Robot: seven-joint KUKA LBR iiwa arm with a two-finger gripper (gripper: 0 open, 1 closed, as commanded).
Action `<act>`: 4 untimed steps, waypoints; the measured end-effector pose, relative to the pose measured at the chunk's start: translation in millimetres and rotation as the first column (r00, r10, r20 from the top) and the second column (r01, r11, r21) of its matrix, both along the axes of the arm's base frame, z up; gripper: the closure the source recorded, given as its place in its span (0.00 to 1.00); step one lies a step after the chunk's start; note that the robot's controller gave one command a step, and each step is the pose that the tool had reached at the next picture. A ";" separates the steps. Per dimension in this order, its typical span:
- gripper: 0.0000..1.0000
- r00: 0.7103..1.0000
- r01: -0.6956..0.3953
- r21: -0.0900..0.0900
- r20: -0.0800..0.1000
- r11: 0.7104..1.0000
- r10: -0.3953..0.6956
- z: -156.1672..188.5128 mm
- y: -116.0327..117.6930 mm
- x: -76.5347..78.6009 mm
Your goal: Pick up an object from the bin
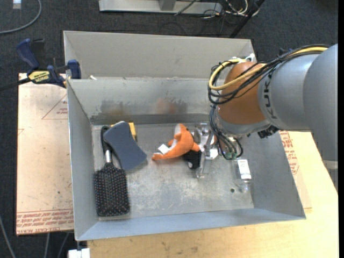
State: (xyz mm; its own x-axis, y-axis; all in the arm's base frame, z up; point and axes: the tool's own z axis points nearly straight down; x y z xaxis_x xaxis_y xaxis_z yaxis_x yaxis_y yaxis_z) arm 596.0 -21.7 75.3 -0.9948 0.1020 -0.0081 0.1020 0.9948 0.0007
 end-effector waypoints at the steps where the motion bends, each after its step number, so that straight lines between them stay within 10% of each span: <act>1: 1.00 0.982 0.187 0.002 -0.003 0.982 -0.187 -2.0 52.9 -33.6; 4: 1.00 0.991 0.137 0.002 -0.005 0.991 -0.137 95.2 64.3 -28.3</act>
Offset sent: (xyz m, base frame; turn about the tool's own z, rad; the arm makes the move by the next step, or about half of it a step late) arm 0.0000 0.0000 0.0000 0.0000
